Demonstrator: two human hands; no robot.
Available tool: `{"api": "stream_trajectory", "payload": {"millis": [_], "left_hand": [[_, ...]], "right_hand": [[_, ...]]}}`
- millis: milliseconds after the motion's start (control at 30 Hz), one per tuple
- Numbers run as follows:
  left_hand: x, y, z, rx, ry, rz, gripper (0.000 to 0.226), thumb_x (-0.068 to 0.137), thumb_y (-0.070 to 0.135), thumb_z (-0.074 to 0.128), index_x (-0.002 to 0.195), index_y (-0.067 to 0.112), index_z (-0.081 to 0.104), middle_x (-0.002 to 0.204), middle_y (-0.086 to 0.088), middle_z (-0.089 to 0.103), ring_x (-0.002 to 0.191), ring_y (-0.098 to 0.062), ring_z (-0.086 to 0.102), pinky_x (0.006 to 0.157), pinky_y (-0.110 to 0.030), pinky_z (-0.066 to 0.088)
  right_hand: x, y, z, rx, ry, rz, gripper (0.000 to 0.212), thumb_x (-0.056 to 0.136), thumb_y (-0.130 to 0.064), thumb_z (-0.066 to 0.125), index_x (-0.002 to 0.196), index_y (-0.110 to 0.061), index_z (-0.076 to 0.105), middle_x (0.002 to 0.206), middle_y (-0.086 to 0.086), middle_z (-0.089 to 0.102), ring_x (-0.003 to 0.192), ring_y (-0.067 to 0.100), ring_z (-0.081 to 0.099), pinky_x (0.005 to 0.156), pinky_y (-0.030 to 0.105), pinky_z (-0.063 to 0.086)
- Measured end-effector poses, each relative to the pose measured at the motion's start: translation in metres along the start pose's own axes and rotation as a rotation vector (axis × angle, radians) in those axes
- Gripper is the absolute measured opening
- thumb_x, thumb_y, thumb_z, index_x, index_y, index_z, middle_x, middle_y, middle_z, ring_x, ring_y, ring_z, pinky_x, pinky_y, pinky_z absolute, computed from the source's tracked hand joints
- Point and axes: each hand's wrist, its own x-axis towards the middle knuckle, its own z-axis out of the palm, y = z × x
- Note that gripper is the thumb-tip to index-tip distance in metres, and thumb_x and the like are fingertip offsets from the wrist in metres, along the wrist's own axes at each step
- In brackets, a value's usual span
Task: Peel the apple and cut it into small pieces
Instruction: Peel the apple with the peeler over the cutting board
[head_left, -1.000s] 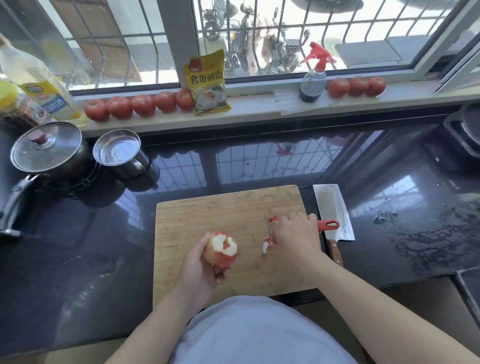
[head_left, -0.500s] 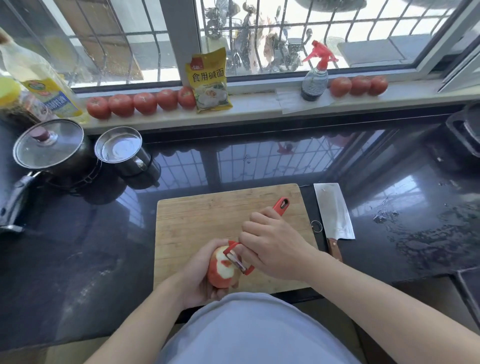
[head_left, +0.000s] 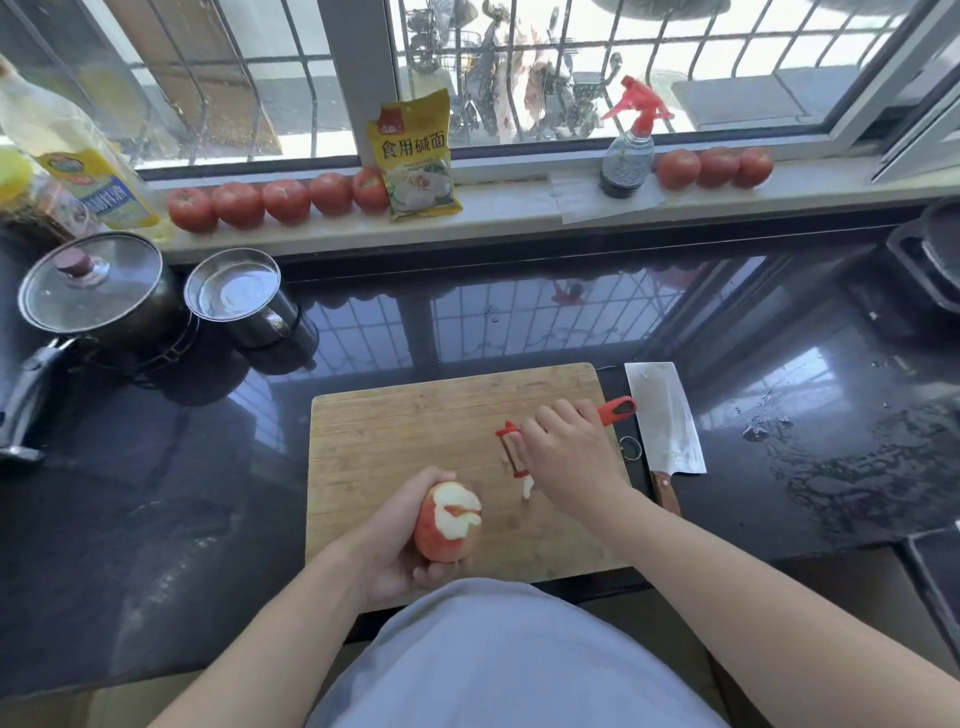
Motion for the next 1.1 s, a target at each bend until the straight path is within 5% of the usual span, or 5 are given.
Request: {"api": "stream_trajectory", "payload": {"millis": [167,267,367,800,1100], "left_hand": [[0.004,0.000,-0.001,-0.138,0.016,0.056,0.053,0.096,0.063,0.052,0.087,0.016,0.074,0.092,-0.022,0.068,0.056,-0.023,0.049,0.042,-0.024,0.032],[0.002,-0.001,0.002,-0.178,-0.002,0.095,0.056,0.096,0.065,0.049,0.087,0.017,0.076,0.088,-0.015,0.066,0.055,-0.021,0.049,0.045,-0.026,0.030],[0.004,-0.003,0.004,-0.171,0.043,0.130,0.055,0.094,0.066,0.052,0.083,0.017,0.074,0.081,-0.011,0.060,0.054,-0.020,0.046,0.045,-0.026,0.027],[0.008,0.000,0.012,0.052,0.191,0.042,0.047,0.090,0.063,0.051,0.068,0.023,0.062,0.066,-0.007,0.054,0.045,-0.014,0.031,0.046,-0.023,0.011],[0.007,-0.004,0.001,0.074,0.224,0.058,0.050,0.092,0.067,0.052,0.091,0.017,0.063,0.085,-0.013,0.057,0.048,-0.016,0.038,0.042,-0.022,0.019]], "right_hand": [[-0.011,-0.001,0.012,-0.055,-0.348,0.149,0.047,0.104,-0.037,0.028,0.084,-0.021,0.066,0.088,0.000,0.067,0.086,0.027,0.056,0.079,0.042,0.036],[-0.016,0.000,0.005,0.074,-0.169,0.186,0.045,0.104,-0.036,0.032,0.073,-0.019,0.060,0.076,-0.002,0.062,0.075,0.024,0.052,0.071,0.041,0.039],[-0.019,-0.009,-0.016,0.284,0.064,0.003,0.040,0.103,-0.030,0.043,0.069,-0.014,0.055,0.071,-0.001,0.054,0.071,0.023,0.048,0.070,0.039,0.039],[0.006,-0.022,-0.046,0.279,0.135,-0.386,0.040,0.103,-0.034,0.046,0.068,-0.015,0.052,0.070,0.001,0.049,0.069,0.024,0.045,0.071,0.040,0.040],[-0.009,0.023,0.022,0.015,-0.039,0.006,0.035,0.102,-0.033,0.046,0.075,-0.016,0.060,0.074,0.003,0.058,0.075,0.030,0.052,0.073,0.043,0.040]]}}
